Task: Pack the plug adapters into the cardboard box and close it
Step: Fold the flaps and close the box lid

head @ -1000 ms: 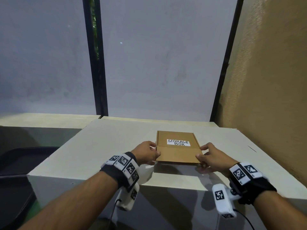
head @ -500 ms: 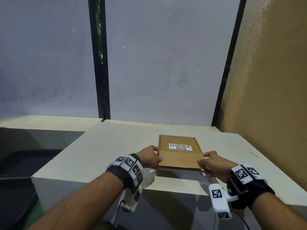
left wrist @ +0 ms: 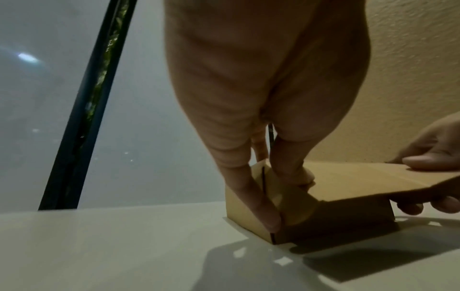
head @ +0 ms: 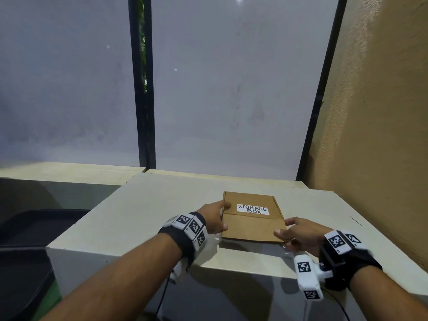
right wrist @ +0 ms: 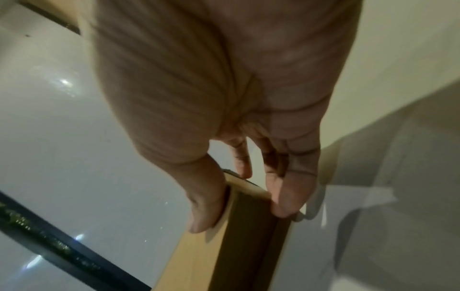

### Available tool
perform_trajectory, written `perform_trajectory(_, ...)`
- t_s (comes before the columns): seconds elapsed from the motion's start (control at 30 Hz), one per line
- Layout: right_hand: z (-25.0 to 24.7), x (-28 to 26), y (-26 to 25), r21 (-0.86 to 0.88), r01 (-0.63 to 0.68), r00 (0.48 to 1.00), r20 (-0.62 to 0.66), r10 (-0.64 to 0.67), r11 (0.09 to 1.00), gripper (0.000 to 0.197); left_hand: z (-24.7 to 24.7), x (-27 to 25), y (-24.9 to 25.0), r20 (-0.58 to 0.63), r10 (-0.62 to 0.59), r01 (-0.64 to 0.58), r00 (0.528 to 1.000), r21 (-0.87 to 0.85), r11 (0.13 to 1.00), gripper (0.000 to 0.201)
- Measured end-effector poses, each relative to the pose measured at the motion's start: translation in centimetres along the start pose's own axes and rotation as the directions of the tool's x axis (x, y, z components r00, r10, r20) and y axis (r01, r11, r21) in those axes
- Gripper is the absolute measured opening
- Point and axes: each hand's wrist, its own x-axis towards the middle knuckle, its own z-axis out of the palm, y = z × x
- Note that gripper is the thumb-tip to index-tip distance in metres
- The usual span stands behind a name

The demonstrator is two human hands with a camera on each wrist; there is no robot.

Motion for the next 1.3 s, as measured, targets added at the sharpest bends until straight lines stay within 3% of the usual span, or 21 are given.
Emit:
perform_trajectory(0.33, -0.4, 0.6, 0.7, 0.163, -0.061, 0.998, -0.012, 0.064, 0.985, 0.012, -0.3, 0.6, -0.2, 0.05, 0.042, -0.048, 0.998, 0.14, 0.989, 0.067)
perform_trajectory(0.4, -0.1, 0.9, 0.7, 0.102, -0.07, 0.997, -0.036, 0.074, 0.992, 0.016, -0.3, 0.7, -0.3, 0.054, 0.057, -0.066, 0.997, 0.17, 0.983, 0.07)
perform_trajectory(0.43, 0.0, 0.9, 0.6, -0.048, -0.081, 0.995, -0.07, 0.078, 0.996, 0.023, -0.2, 0.8, -0.3, 0.051, 0.066, -0.075, 0.997, 0.19, 0.979, 0.071)
perform_trajectory(0.5, 0.5, 0.6, 0.1, -0.475, -0.078, 0.986, -0.164, -0.001, 0.877, 0.034, 0.3, 0.9, -0.4, 0.02, 0.086, -0.088, 0.996, 0.236, 0.968, 0.074)
perform_trajectory(0.53, 0.6, 0.6, -0.1, -0.6, -0.046, 0.984, -0.165, -0.068, 0.799, 0.045, 0.6, 1.0, -0.5, -0.005, 0.1, -0.095, 0.995, 0.259, 0.961, 0.074)
perform_trajectory(0.63, 0.4, 1.2, -0.5, -0.774, 0.112, 0.966, -0.063, -0.252, 0.624, 0.098, 0.7, 1.2, -0.3, -0.056, 0.156, -0.129, 0.986, 0.336, 0.933, 0.076)
perform_trajectory(0.73, 0.1, 1.6, -1.1, -0.895, 0.189, 0.939, 0.045, -0.341, 0.404, 0.114, -0.3, 1.3, 0.0, -0.031, 0.228, -0.19, 0.973, 0.451, 0.872, 0.072)
perform_trajectory(0.8, 0.0, 1.8, -1.6, -0.926, 0.195, 0.939, 0.082, -0.333, 0.322, 0.116, -0.8, 1.3, -0.1, -0.017, 0.245, -0.202, 0.969, 0.512, 0.835, 0.067)
perform_trajectory(0.87, 0.0, 2.0, -2.0, -0.934, 0.198, 0.938, 0.093, -0.335, 0.297, 0.115, -0.9, 1.6, -0.1, -0.021, 0.28, -0.218, 0.96, 0.574, 0.789, 0.065)
perform_trajectory(1.0, -0.2, 2.6, -2.7, -0.953, 0.21, 0.913, 0.111, -0.393, 0.217, 0.098, -1.2, 2.3, 0.1, -0.029, 0.351, -0.253, 0.936, 0.636, 0.729, 0.062)
perform_trajectory(1.13, -0.4, 3.2, -3.8, -0.964, 0.212, 0.913, 0.137, -0.383, 0.161, 0.085, -1.6, 3.2, 0.0, -0.018, 0.387, -0.287, 0.922, 0.639, 0.714, 0.06)
perform_trajectory(1.3, -0.3, 4.0, -4.5, -0.976, 0.22, 0.901, 0.202, -0.383, 0.001, 0.069, -1.9, 4.6, -0.6, 0.02, 0.394, -0.336, 0.919, 0.563, 0.755, 0.058)
